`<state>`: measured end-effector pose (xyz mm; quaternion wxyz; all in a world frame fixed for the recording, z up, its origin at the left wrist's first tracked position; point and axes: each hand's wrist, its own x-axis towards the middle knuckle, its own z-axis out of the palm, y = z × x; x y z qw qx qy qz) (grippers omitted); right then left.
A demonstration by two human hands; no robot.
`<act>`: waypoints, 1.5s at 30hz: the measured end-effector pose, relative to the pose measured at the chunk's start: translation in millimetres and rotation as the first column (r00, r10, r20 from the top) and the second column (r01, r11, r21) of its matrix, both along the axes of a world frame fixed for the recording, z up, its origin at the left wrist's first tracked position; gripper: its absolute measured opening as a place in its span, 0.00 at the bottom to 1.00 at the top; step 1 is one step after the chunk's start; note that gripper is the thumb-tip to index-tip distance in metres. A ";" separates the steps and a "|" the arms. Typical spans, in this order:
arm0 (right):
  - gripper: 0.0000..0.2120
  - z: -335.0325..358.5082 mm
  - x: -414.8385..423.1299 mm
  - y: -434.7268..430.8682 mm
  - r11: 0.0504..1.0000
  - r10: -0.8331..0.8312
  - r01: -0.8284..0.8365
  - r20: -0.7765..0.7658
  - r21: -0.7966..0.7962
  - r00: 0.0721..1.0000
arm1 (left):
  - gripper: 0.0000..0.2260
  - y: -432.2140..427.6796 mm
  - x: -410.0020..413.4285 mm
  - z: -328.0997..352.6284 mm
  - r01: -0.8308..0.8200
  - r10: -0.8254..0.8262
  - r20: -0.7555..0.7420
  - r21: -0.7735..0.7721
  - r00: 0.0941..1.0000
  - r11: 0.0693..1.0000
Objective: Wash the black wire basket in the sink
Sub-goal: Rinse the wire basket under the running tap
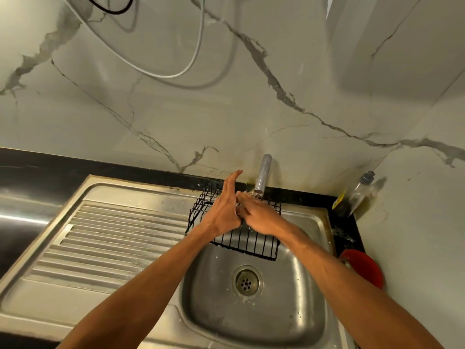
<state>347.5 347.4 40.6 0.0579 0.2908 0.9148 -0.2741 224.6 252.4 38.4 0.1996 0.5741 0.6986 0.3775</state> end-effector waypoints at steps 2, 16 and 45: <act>0.24 -1.2 1.3 0.9 0.994 -0.017 0.011 -0.057 -0.109 0.998 | 0.55 -0.2 -1.1 -1.7 -0.005 0.005 -0.001 -0.006 1.000 1.000; 0.20 11.9 18.8 -16.8 0.998 0.042 -0.047 -0.125 -0.038 0.991 | 0.57 -1.2 -10.3 0.3 -0.020 0.019 0.023 0.028 1.000 0.999; 0.27 16.3 5.6 -0.4 1.000 -0.004 0.003 0.049 0.027 0.999 | 0.62 -6.9 -17.2 15.5 0.096 -0.097 0.014 0.048 0.995 0.994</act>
